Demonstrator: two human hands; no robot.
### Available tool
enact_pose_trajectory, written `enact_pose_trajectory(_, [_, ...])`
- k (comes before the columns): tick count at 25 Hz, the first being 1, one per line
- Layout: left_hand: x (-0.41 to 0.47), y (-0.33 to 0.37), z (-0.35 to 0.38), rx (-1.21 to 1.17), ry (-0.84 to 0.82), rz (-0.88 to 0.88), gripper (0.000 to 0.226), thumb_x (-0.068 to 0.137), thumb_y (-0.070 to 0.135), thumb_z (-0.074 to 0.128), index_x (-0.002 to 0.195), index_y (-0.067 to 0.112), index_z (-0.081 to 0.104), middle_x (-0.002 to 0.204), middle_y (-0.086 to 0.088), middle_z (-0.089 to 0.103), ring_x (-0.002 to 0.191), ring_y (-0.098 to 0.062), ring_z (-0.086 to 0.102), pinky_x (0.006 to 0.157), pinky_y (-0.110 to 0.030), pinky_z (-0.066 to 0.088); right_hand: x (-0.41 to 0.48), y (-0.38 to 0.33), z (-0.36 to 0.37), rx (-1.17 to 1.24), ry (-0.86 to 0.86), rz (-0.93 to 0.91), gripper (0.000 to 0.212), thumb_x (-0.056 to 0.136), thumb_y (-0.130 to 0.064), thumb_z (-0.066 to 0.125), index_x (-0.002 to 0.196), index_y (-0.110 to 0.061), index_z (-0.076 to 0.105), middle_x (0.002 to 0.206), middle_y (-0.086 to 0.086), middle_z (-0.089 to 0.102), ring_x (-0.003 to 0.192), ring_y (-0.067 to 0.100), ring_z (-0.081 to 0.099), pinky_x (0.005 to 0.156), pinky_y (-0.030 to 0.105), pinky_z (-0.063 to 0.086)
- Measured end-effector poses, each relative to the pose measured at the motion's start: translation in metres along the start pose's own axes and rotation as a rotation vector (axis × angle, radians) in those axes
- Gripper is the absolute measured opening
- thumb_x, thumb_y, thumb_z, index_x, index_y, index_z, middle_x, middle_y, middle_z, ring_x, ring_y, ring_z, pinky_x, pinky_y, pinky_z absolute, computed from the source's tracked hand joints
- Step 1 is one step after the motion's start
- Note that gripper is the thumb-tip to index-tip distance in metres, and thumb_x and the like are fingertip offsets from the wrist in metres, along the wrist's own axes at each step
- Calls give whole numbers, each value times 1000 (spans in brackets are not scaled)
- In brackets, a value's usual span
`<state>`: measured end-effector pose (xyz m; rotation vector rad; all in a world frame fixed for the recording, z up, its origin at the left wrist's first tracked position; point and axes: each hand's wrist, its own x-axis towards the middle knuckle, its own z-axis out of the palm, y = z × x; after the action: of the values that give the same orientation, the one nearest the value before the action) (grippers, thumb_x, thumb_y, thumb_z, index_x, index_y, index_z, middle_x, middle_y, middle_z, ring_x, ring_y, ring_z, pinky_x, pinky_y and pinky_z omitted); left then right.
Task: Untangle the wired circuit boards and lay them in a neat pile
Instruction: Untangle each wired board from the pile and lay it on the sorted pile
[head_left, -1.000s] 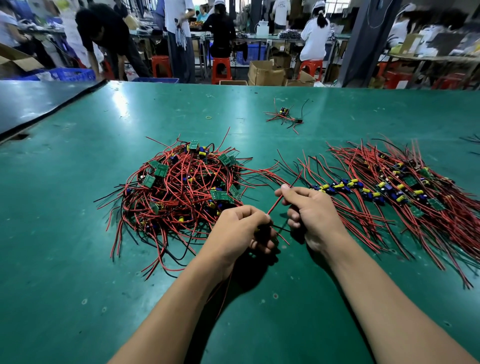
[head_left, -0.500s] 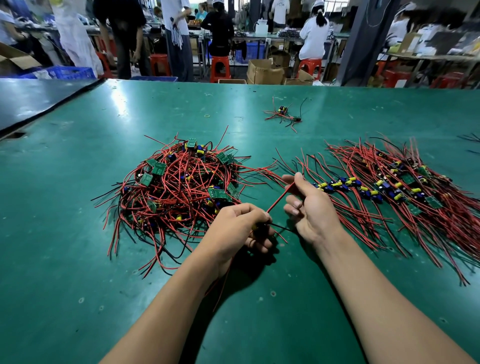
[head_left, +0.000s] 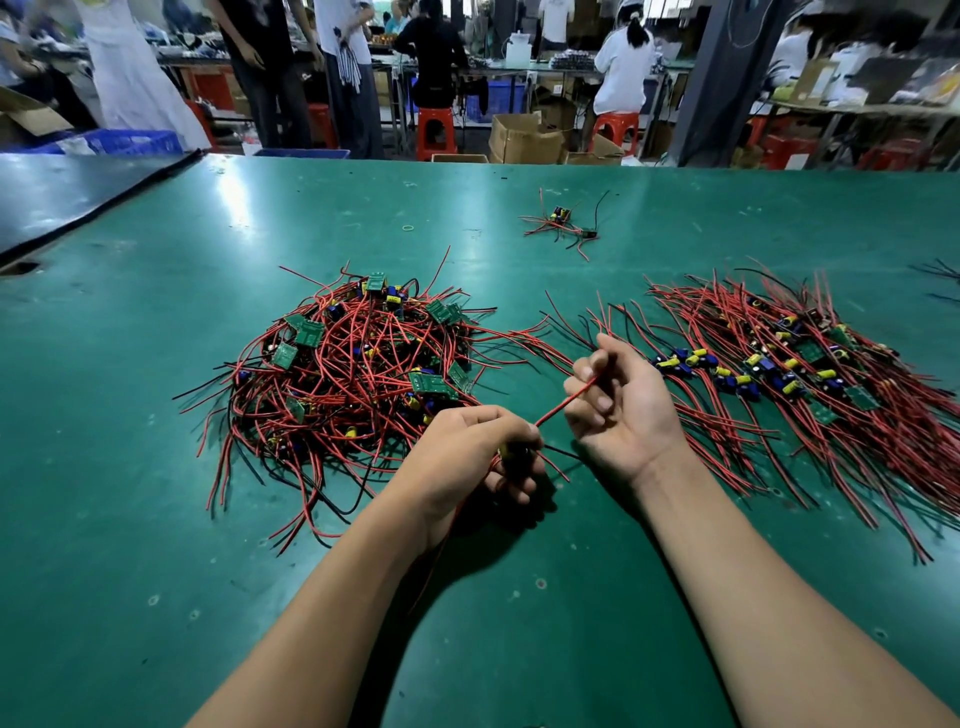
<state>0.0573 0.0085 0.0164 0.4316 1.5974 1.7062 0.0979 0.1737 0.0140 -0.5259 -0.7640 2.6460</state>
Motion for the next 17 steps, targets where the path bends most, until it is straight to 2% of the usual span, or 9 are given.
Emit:
enact_pose_trajectory(3, [-2, 1, -3, -6, -8, -27, 18, 85, 4, 60, 69, 4, 67, 61, -16, 64, 46, -22, 55, 43, -23, 48, -3, 0, -2, -107, -10, 14, 36, 98, -25, 48, 64, -17, 43, 54, -3, 39, 35, 7, 27, 31, 16, 20])
enact_pose_trajectory(6, [-5, 3, -3, -2, -37, -34, 16, 85, 5, 61, 71, 5, 67, 63, -16, 65, 46, -22, 55, 41, -21, 46, -5, -2, -2, -22, -29, 50, 34, 92, -21, 50, 58, -16, 45, 55, -3, 38, 34, 6, 28, 31, 16, 21])
enact_pose_trajectory(9, [-7, 4, -2, -18, -22, -31, 13, 87, 6, 60, 75, 4, 66, 64, -15, 65, 45, -20, 55, 40, -21, 45, -4, 2, -2, -51, -1, 23, 33, 95, -25, 52, 64, -14, 56, 58, -3, 46, 34, 5, 30, 31, 15, 24])
enact_pose_trajectory(11, [-7, 4, -2, -76, 29, -9, 12, 90, 8, 61, 79, 3, 65, 68, -15, 67, 47, -20, 56, 42, -22, 47, -2, 6, -2, -257, 41, -62, 38, 98, -44, 53, 82, -12, 68, 65, -3, 58, 38, 4, 33, 35, 15, 27])
enact_pose_trajectory(13, [-6, 4, 0, -162, 104, 36, 12, 93, 12, 60, 85, 3, 63, 72, -15, 69, 50, -20, 60, 46, -23, 51, -3, 11, -3, -494, 65, -119, 48, 88, -58, 58, 95, -12, 72, 68, -6, 64, 43, 5, 37, 38, 17, 31])
enact_pose_trajectory(15, [-5, 5, 1, -244, 153, 90, 15, 95, 18, 60, 90, 4, 62, 78, -15, 72, 57, -20, 66, 52, -25, 56, -5, 17, -5, -774, 58, -251, 48, 80, -57, 66, 93, -11, 72, 71, -5, 67, 46, 8, 45, 40, 22, 37])
enact_pose_trajectory(17, [-7, 7, 2, -302, 167, 145, 16, 95, 23, 59, 93, 7, 60, 86, -15, 74, 67, -20, 70, 59, -27, 57, -8, 25, -6, -1143, 10, -502, 31, 86, -44, 73, 87, -13, 74, 77, -5, 72, 60, 13, 60, 57, 31, 50])
